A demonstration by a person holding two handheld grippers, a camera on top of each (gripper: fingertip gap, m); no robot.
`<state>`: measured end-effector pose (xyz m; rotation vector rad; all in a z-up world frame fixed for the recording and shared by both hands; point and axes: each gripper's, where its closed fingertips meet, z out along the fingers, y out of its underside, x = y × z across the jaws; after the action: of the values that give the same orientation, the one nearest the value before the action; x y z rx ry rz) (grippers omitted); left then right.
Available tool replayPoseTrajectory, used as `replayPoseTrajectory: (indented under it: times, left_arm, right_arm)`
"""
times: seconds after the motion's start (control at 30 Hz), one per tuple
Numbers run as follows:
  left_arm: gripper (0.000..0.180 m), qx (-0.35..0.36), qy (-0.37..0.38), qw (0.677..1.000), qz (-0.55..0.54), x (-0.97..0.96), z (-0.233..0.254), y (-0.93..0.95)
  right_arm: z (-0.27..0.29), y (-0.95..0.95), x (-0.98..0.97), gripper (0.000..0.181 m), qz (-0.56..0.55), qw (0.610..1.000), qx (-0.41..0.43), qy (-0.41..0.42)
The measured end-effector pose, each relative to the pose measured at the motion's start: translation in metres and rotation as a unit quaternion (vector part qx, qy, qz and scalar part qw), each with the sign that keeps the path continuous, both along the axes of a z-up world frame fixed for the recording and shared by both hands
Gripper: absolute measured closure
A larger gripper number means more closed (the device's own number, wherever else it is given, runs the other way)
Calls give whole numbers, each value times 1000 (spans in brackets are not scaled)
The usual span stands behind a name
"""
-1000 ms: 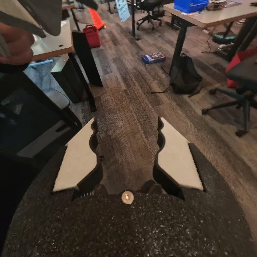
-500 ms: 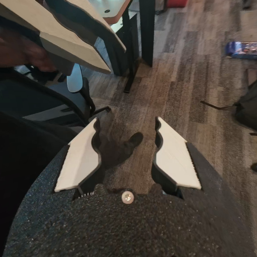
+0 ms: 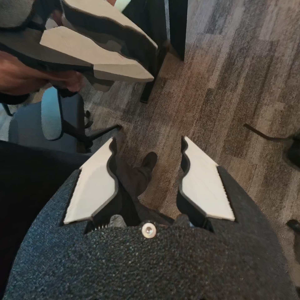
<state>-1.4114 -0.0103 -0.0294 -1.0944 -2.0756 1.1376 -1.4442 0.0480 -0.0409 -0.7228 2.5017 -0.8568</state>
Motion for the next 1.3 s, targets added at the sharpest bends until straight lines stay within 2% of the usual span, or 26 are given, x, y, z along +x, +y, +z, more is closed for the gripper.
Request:
replayPoseTrajectory:
  times: [0.13, 0.23, 0.33, 0.57, 0.63, 0.7, 0.77, 0.87, 0.97, 1.13, 1.3]
  left_arm:
    - [151, -18, -14, 999, 37, 28, 3, -78]
    - [146, -8, -21, 997, 68, 43, -7, -127]
    - [142, 27, -31, 995, 89, 50, -25, -173]
    - [148, 21, -67, 990, 120, 53, -25, -321]
    - [151, 39, -100, 984, 139, 56, -25, -365]
    - [152, 52, -106, 984, 136, 47, -18, -406]
    - [152, 33, -116, 985, 126, 36, -13, -448]
    - [153, 28, -128, 983, 125, 28, -16, -504]
    - [153, 32, -118, 987, 100, 19, -27, -551]
    - [153, 63, -110, 992, 18, 7, -62, -626]
    - [158, 33, -120, 989, -81, 11, -69, -717]
  right_arm:
    - [-3, -81, 28, 104, 45, 999, 3, 2]
    - [-18, -139, 39, 105, 82, 996, 16, 7]
    - [-26, -201, 47, 106, 101, 994, 25, -16]
    - [-37, -383, 46, 111, 148, 987, 4, -59]
    - [-26, -431, 39, 111, 159, 984, 23, -73]
    - [-10, -481, 31, 117, 171, 981, -1, -87]
    - [-12, -531, 16, 124, 178, 982, -21, -61]
    - [-16, -598, -2, 122, 156, 986, 10, -59]
    - [-17, -657, -16, 128, 119, 991, 7, -60]
    - [-49, -734, -47, 130, 25, 998, 43, -37]
    - [-59, -789, -60, 131, -60, 996, 72, -9]
